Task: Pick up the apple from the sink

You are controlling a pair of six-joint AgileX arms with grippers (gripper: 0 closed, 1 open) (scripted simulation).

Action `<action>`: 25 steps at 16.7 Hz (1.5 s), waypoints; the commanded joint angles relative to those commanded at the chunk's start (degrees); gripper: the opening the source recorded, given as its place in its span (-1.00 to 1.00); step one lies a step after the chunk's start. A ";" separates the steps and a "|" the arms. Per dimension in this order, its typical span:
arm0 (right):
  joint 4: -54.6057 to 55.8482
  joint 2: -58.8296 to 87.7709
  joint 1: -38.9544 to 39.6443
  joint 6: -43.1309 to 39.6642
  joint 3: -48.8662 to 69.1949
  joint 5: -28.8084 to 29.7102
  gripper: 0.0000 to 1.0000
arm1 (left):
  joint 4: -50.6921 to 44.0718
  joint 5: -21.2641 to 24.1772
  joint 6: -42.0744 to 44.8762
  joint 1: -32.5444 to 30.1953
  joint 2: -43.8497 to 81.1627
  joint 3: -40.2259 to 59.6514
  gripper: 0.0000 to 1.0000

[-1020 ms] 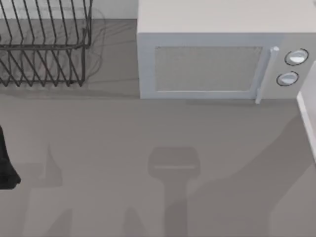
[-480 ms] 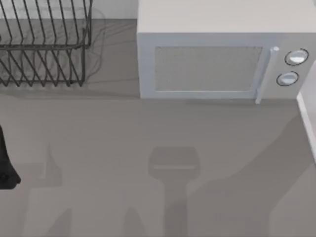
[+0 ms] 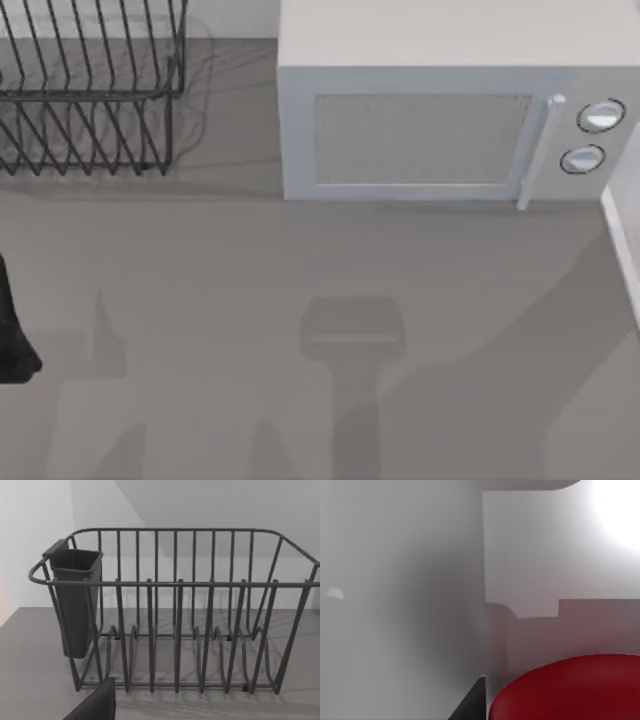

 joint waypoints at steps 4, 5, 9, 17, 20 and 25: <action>0.00 0.00 0.00 0.00 0.00 0.00 -1.00 | 0.00 0.00 0.00 0.00 0.00 0.00 1.00; -1.75 -3.71 0.13 0.43 0.85 -0.81 -1.00 | 0.00 0.00 0.00 0.00 0.00 0.00 1.00; -5.75 -4.15 0.02 0.32 4.72 -0.83 -1.00 | 0.00 0.00 0.00 0.00 0.00 0.00 1.00; -38.59 -10.02 -0.23 0.00 28.88 -0.91 -1.00 | 0.00 0.00 0.00 0.00 0.00 0.00 1.00; -48.47 -12.86 -0.22 -0.03 36.80 -0.94 -1.00 | 0.00 0.00 0.00 0.00 0.00 0.00 1.00; -53.21 -14.88 -0.18 0.00 41.12 -0.95 -1.00 | 0.00 0.00 0.00 0.00 0.00 0.00 1.00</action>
